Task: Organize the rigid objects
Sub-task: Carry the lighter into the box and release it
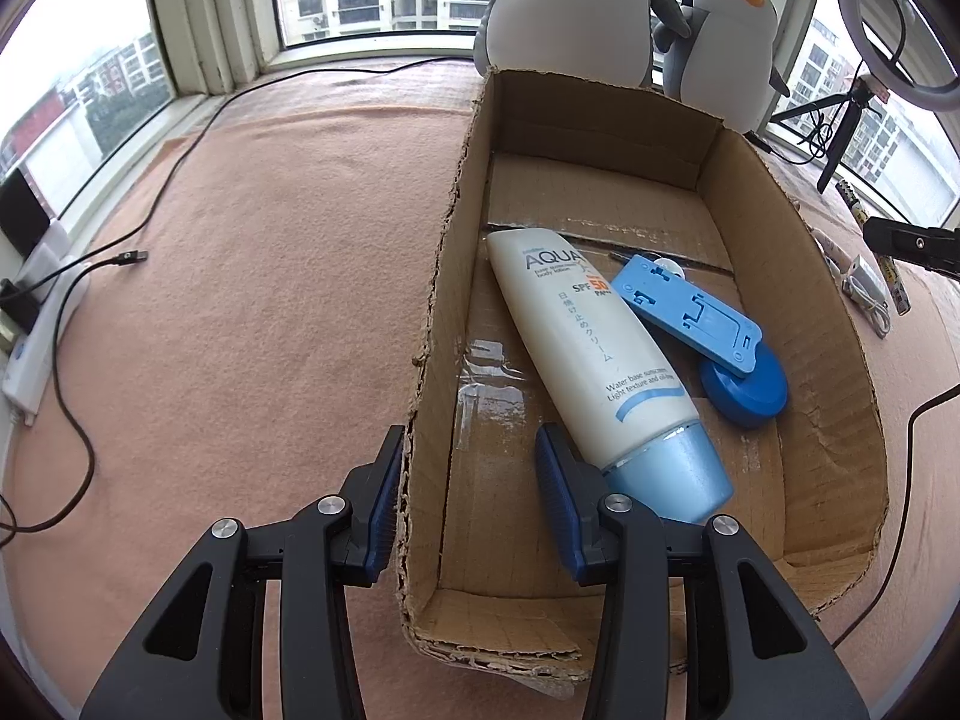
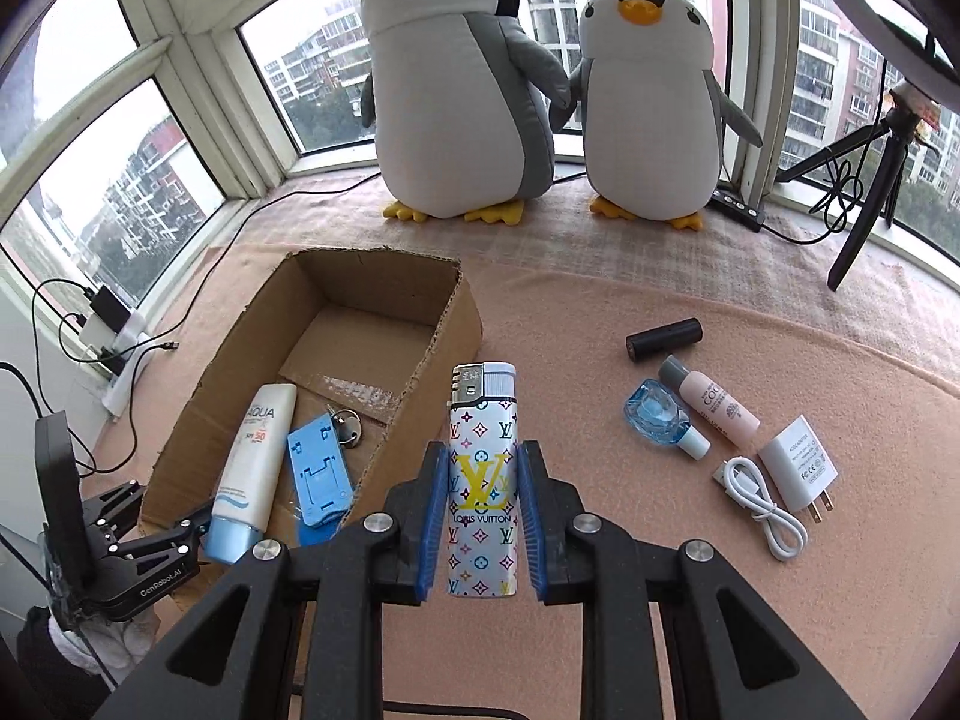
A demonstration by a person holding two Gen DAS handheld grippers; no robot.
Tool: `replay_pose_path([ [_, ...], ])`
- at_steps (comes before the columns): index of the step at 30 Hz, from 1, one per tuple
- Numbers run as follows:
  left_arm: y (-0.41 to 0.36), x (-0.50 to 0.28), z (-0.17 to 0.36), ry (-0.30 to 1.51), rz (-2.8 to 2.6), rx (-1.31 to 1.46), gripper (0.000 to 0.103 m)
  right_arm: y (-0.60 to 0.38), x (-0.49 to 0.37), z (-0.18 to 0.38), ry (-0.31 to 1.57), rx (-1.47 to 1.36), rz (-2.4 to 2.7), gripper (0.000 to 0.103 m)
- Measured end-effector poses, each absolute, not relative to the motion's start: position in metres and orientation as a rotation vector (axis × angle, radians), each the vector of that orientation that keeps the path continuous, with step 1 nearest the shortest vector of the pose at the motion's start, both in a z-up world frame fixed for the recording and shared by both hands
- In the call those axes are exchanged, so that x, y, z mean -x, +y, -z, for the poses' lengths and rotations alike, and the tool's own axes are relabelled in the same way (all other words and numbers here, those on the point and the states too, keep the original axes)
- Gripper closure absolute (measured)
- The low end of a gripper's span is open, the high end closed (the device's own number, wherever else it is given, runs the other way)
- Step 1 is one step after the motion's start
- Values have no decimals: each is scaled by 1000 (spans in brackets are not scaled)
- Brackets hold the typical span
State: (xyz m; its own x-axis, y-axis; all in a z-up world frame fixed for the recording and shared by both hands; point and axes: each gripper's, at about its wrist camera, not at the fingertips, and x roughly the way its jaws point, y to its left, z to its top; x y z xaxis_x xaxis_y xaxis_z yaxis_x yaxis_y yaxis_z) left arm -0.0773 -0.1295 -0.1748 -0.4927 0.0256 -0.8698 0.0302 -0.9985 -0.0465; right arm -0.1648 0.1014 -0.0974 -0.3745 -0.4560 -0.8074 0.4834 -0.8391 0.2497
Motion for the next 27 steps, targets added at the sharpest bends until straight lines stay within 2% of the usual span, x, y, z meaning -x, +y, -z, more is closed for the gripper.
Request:
replay_pose_path([
  [10, -130, 77, 175, 87, 2710, -1581, 61, 58, 162, 76, 60, -1210, 2167, 82],
  [27, -130, 77, 175, 87, 2711, -1581, 61, 12, 174, 97, 159, -1236, 2140, 82],
])
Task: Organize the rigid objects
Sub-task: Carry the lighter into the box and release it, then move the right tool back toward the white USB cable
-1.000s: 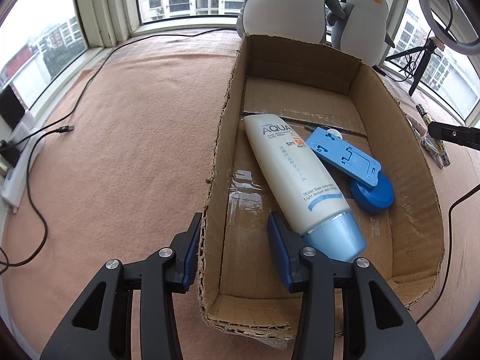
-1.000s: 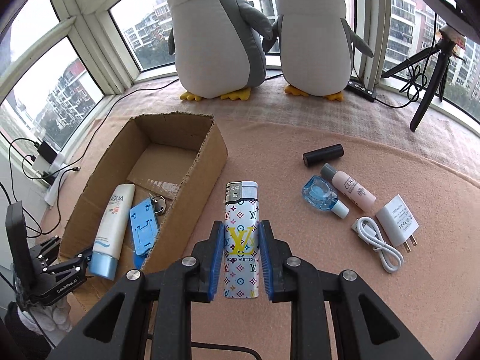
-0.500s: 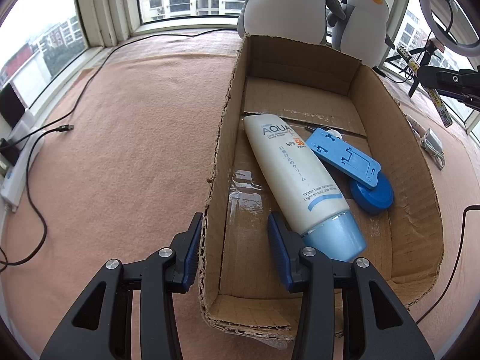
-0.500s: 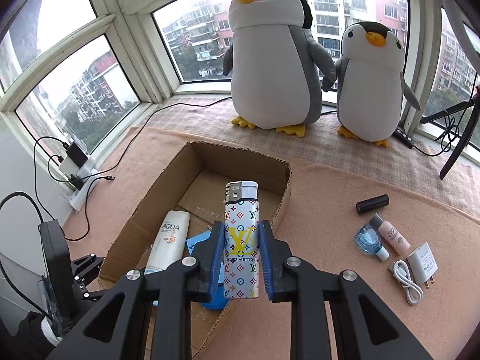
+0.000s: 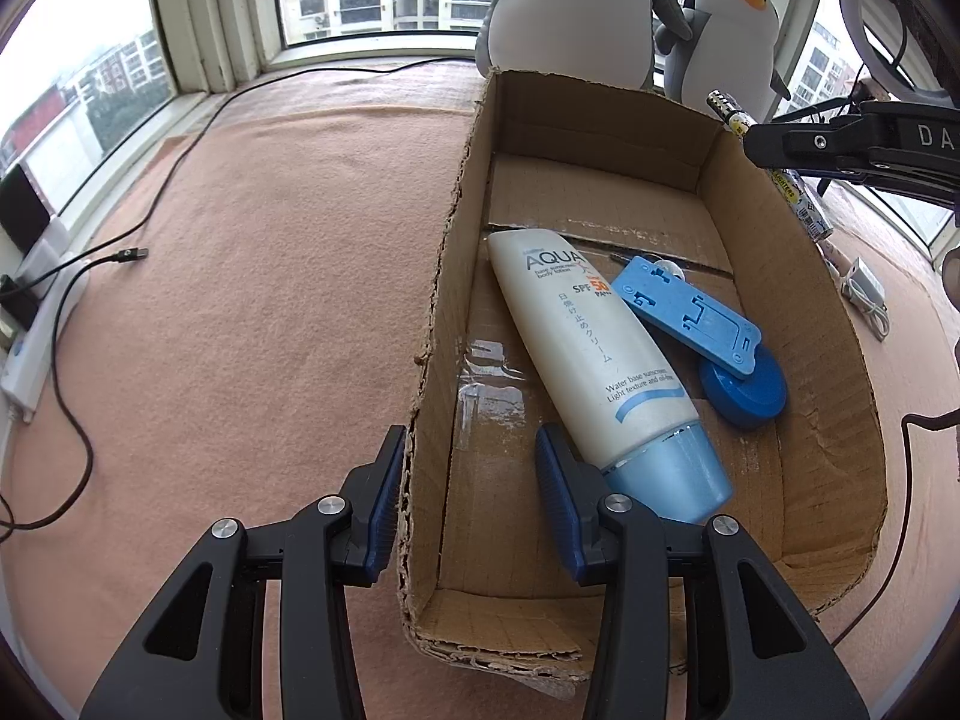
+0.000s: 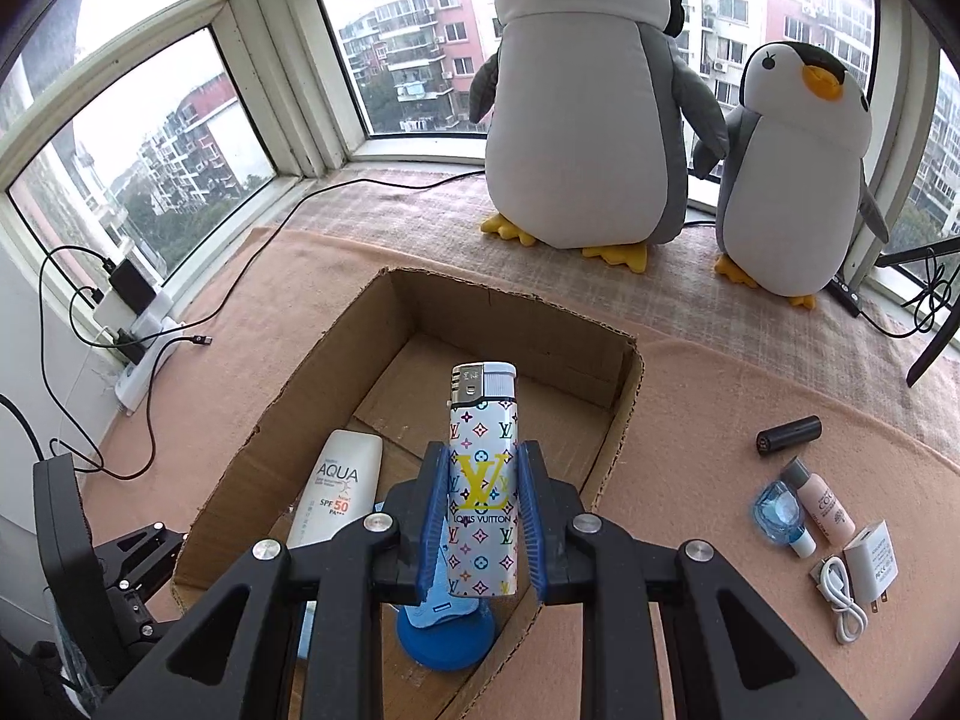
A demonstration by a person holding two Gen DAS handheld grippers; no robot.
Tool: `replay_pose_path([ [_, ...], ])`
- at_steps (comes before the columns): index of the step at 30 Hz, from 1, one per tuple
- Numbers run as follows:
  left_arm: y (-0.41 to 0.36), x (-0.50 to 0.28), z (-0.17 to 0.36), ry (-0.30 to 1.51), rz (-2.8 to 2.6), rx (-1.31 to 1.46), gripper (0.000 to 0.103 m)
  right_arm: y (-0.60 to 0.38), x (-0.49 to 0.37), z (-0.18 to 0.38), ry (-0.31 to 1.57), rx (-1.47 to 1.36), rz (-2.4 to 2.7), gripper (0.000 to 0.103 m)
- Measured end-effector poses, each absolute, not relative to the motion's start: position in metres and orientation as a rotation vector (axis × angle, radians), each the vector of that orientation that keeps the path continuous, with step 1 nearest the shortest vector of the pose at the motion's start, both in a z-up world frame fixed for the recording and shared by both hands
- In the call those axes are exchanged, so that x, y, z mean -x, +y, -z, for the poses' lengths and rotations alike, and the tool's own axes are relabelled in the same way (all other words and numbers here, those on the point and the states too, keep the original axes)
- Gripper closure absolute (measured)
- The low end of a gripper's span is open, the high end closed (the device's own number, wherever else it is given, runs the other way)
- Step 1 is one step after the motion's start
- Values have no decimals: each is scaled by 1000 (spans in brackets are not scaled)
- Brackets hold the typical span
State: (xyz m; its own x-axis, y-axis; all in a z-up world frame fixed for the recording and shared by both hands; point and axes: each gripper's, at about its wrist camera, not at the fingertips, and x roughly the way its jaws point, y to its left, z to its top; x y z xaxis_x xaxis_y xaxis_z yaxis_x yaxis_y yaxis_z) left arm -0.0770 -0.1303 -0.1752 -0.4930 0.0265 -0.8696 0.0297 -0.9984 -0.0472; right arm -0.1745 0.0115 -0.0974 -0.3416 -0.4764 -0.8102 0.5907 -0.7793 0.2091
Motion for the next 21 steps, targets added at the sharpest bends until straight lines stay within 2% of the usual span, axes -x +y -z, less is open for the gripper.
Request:
replay_pose_path([
  [11, -130, 77, 175, 89, 2712, -1581, 61, 11, 176, 99, 166, -1226, 2141, 82],
  [14, -130, 77, 175, 87, 2712, -1580, 61, 13, 175, 95, 157, -1209, 2144, 68],
  [16, -131, 77, 175, 88, 2712, -1580, 61, 15, 174, 91, 154, -1187, 2160, 55],
  [19, -131, 77, 175, 87, 2713, -1580, 61, 18, 174, 87, 141, -1168, 2167, 46],
  [21, -131, 77, 175, 87, 2713, -1580, 61, 21, 173, 85, 142, -1163, 2176, 44],
])
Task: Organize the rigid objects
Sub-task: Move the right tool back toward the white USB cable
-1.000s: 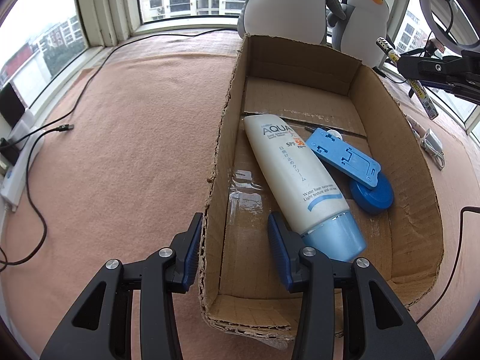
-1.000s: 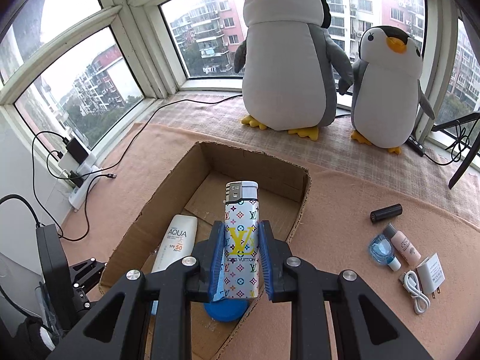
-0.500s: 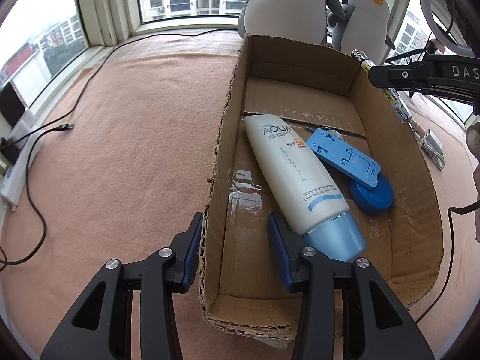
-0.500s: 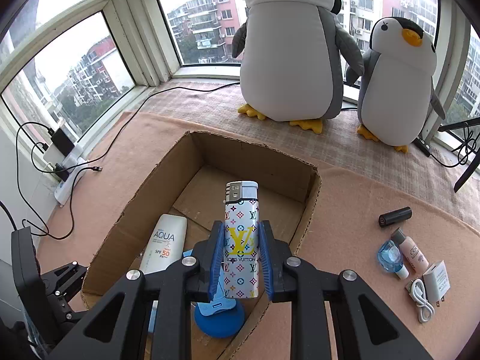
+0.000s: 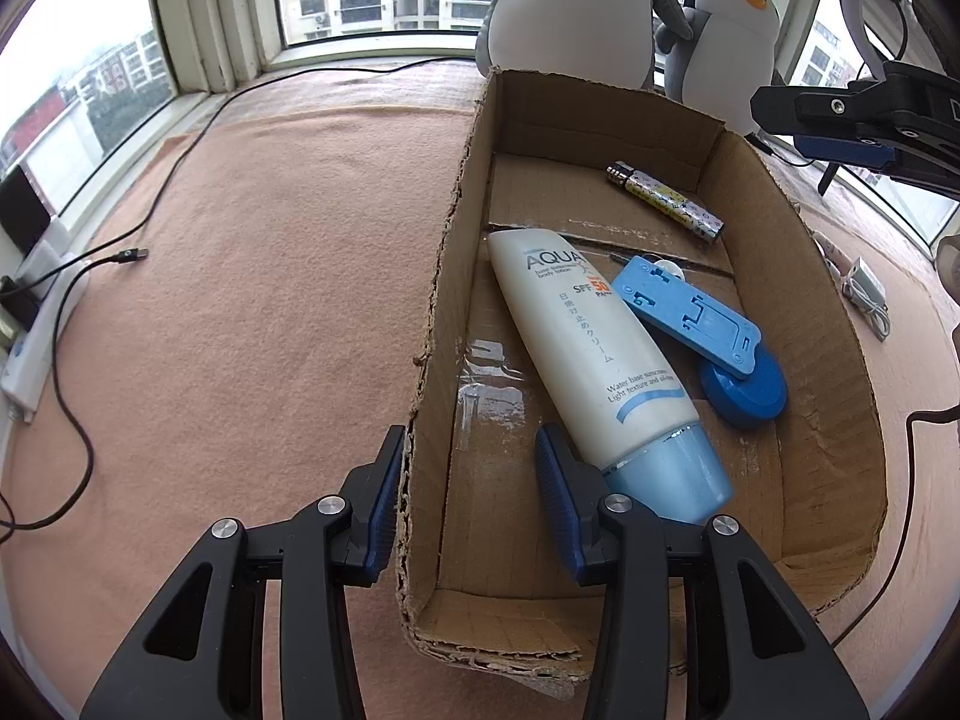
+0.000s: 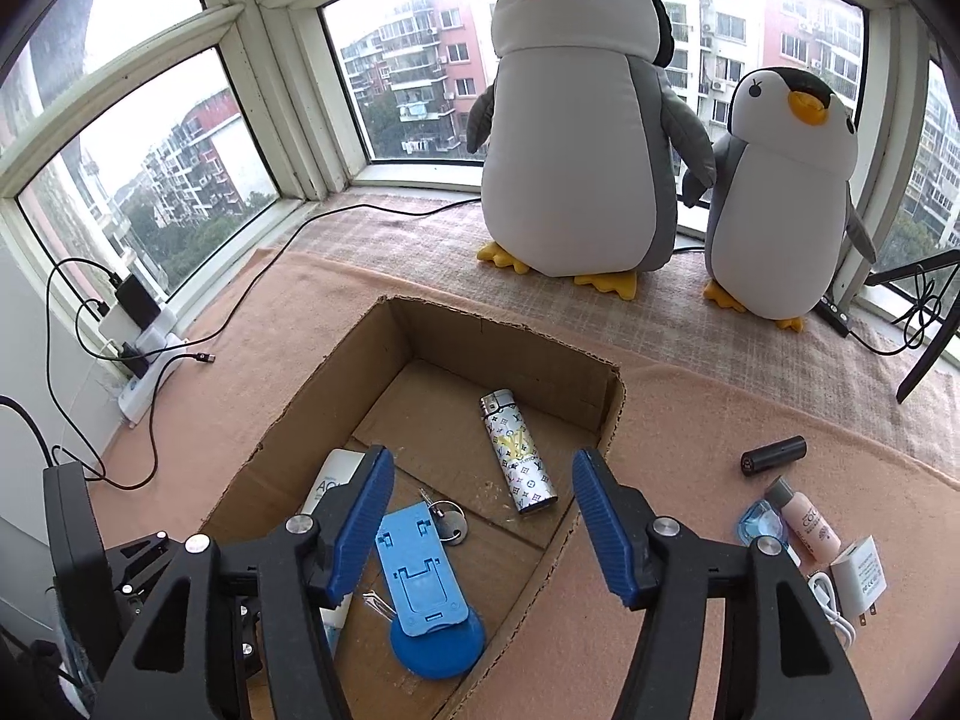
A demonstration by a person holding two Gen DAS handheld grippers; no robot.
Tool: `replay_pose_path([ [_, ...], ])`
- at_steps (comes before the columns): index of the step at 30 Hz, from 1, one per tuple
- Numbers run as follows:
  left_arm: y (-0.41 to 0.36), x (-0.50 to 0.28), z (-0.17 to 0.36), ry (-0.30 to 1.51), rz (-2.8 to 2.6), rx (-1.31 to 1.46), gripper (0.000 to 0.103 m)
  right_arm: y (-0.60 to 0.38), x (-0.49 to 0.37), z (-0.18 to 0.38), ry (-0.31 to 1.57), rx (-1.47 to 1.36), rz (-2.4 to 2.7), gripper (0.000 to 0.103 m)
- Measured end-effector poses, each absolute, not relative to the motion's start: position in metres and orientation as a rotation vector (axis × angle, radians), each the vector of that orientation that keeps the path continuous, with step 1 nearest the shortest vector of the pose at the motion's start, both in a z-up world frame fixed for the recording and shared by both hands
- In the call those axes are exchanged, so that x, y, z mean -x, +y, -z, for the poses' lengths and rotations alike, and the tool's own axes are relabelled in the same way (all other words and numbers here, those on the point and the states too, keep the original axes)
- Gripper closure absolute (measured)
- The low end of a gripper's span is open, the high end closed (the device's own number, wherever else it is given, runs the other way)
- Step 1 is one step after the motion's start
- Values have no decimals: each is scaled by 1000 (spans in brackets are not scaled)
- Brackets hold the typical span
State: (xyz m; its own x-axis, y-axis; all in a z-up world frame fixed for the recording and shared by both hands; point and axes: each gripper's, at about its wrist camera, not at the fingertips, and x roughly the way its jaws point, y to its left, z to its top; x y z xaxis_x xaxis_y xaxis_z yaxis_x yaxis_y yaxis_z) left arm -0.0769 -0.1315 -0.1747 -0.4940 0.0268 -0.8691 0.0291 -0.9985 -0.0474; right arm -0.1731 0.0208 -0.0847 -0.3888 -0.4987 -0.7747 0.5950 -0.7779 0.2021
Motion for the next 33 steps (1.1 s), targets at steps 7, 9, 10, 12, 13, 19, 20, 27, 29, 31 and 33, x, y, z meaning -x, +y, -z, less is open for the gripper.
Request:
replay_pose_path([
  [7, -132, 77, 175, 87, 2713, -1579, 61, 36, 174, 84, 123, -1169, 2193, 42],
  [9, -132, 77, 175, 86, 2713, -1579, 61, 43, 173, 84, 119, -1173, 2199, 42],
  [10, -132, 77, 175, 85, 2713, -1579, 61, 47, 174, 84, 116, -1176, 2199, 42],
  [12, -132, 77, 175, 85, 2713, -1579, 61, 55, 173, 85, 107, -1177, 2202, 42],
  [13, -132, 77, 175, 85, 2713, -1579, 61, 59, 173, 85, 104, -1177, 2206, 42],
  [19, -132, 77, 175, 85, 2713, -1579, 61, 97, 169, 90, 93, -1188, 2236, 38],
  [20, -132, 77, 175, 84, 2713, -1579, 61, 104, 168, 92, 97, -1194, 2234, 37],
  [27, -132, 77, 175, 76, 2713, -1580, 61, 146, 162, 111, 161, -1255, 2244, 37],
  [29, -132, 76, 175, 74, 2713, -1579, 61, 158, 164, 117, 144, -1294, 2236, 38],
  [31, -132, 76, 175, 70, 2714, -1578, 61, 167, 166, 122, 143, -1327, 2245, 38],
  [33, -132, 77, 175, 67, 2713, -1577, 61, 174, 167, 128, 163, -1352, 2256, 38],
])
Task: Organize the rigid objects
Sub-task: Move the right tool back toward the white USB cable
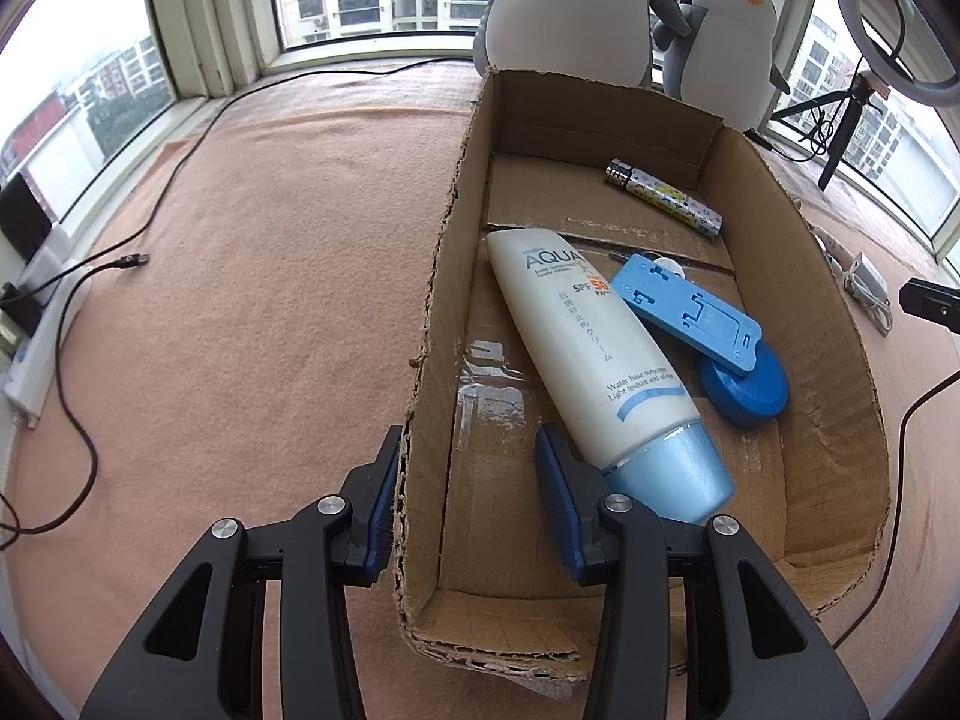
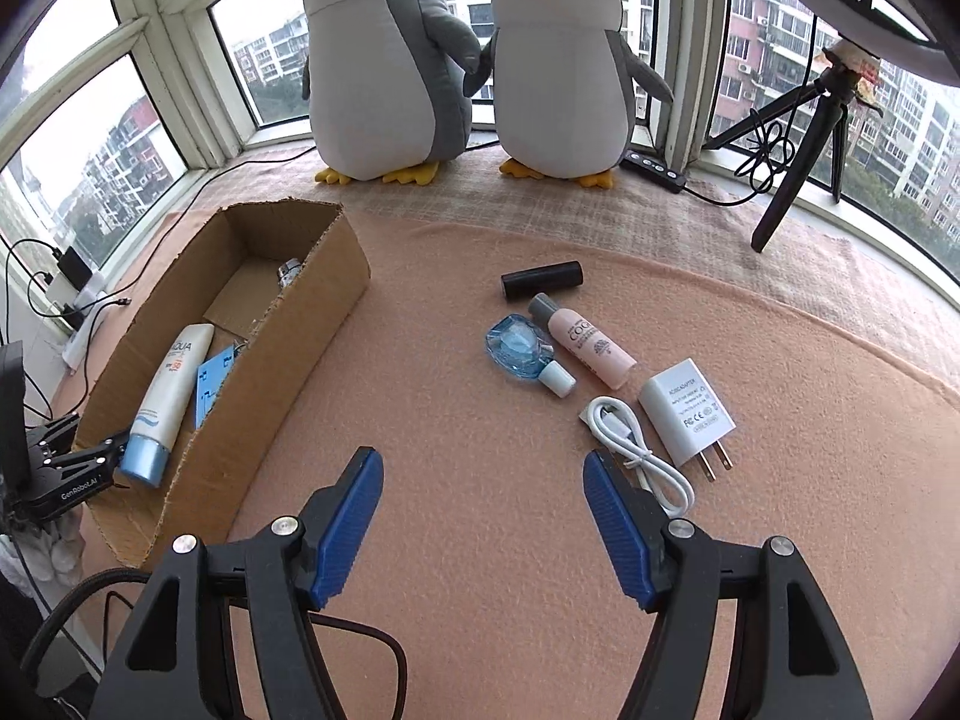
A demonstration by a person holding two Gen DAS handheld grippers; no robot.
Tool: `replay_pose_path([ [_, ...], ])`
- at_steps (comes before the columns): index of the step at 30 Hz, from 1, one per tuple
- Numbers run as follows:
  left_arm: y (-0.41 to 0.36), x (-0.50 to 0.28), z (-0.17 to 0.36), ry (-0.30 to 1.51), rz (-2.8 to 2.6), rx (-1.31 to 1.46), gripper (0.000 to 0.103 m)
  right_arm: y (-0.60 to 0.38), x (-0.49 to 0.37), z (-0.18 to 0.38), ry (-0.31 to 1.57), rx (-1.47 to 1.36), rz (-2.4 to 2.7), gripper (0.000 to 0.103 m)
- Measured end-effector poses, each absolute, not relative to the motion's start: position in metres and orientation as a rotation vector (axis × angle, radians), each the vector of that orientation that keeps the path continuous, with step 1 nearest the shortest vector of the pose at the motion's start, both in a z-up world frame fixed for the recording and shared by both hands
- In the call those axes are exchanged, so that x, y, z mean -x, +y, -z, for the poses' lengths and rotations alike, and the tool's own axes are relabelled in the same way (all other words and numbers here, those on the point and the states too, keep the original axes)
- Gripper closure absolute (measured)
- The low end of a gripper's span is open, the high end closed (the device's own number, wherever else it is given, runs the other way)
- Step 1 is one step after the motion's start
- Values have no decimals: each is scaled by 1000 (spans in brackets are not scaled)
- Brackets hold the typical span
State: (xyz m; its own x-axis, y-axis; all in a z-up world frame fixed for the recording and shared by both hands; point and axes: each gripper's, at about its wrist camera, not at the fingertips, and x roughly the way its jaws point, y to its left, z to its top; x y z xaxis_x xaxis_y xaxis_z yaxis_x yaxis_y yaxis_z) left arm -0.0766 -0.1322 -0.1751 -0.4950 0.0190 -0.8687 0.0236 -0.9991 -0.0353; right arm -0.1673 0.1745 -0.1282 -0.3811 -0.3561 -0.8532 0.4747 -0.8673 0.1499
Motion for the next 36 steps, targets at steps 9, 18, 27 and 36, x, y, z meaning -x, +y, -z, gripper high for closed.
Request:
replay_pose_path([
  [9, -131, 77, 175, 55, 2712, -1576, 60, 218, 176, 148, 98, -1434, 2307, 41],
  [18, -130, 76, 176, 43, 2708, -1576, 60, 222, 196, 158, 75, -1463, 2276, 61],
  [27, -130, 76, 176, 44, 2708, -1576, 60, 206, 217, 166, 217, -1479, 2244, 69],
  [36, -130, 76, 176, 43, 2708, -1576, 60, 204, 223, 173, 295, -1499, 2229, 69],
])
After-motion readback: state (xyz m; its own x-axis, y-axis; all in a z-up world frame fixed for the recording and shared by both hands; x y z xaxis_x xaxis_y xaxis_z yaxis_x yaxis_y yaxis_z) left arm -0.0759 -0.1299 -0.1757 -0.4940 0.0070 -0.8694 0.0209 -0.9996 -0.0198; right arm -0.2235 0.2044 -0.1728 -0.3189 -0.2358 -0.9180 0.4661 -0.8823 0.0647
